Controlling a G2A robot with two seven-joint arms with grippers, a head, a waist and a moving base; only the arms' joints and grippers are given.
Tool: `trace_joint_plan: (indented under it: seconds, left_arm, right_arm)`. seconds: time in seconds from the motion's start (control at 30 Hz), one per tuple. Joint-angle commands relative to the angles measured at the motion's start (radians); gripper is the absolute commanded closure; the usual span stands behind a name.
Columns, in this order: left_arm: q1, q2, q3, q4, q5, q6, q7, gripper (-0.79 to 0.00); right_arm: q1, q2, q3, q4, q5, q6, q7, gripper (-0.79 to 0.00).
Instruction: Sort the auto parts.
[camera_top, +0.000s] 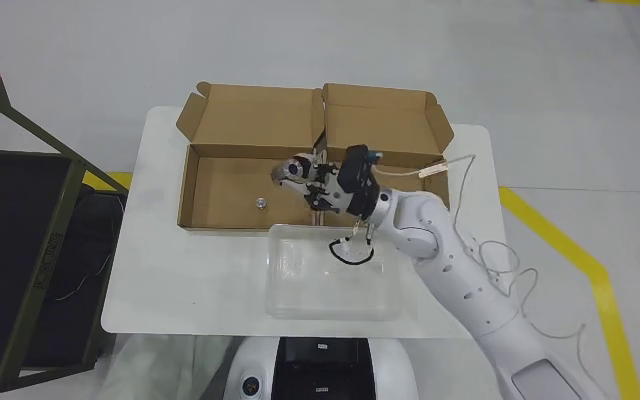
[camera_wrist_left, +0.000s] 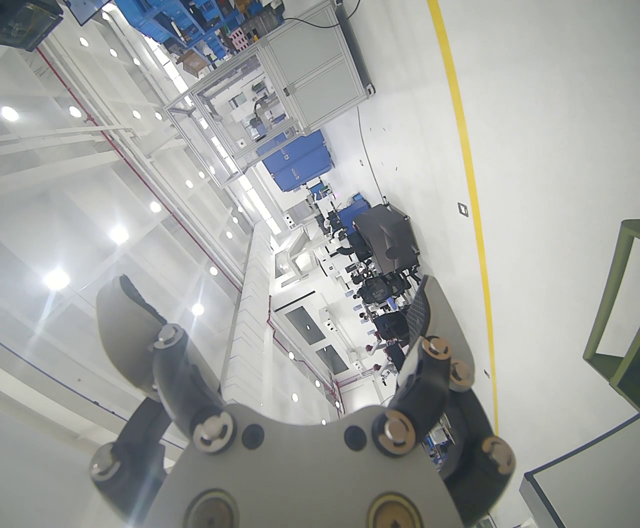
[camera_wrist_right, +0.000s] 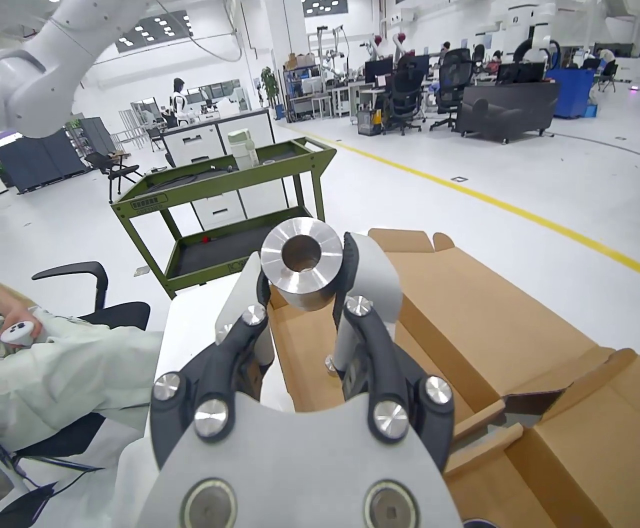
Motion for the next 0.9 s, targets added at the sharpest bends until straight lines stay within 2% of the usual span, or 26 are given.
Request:
trace_joint_plan:
  seconds: [0.0, 0.4, 0.67, 0.87]
  left_arm:
    - [0.0, 0.0, 0.0, 0.0, 0.0, 0.0, 0.0, -0.785]
    - [0.0, 0.0, 0.0, 0.0, 0.0, 0.0, 0.0, -0.785]
    - [0.0, 0.0, 0.0, 0.0, 0.0, 0.0, 0.0, -0.785]
    - [0.0, 0.0, 0.0, 0.0, 0.0, 0.0, 0.0, -0.785]
  right_arm:
    - [0.014, -0.006, -0.017, 0.025, -0.009, 0.011, 0.002, 0.0]
    - [0.127, -0.06, -0.121, 0.238, 0.031, 0.067, 0.074, 0.0]
    - [0.235, -0.114, -0.197, 0.396, 0.052, 0.137, 0.166, 0.0]
    - [0.289, -0.155, -0.246, 0.524, 0.053, 0.163, 0.19, 0.0]
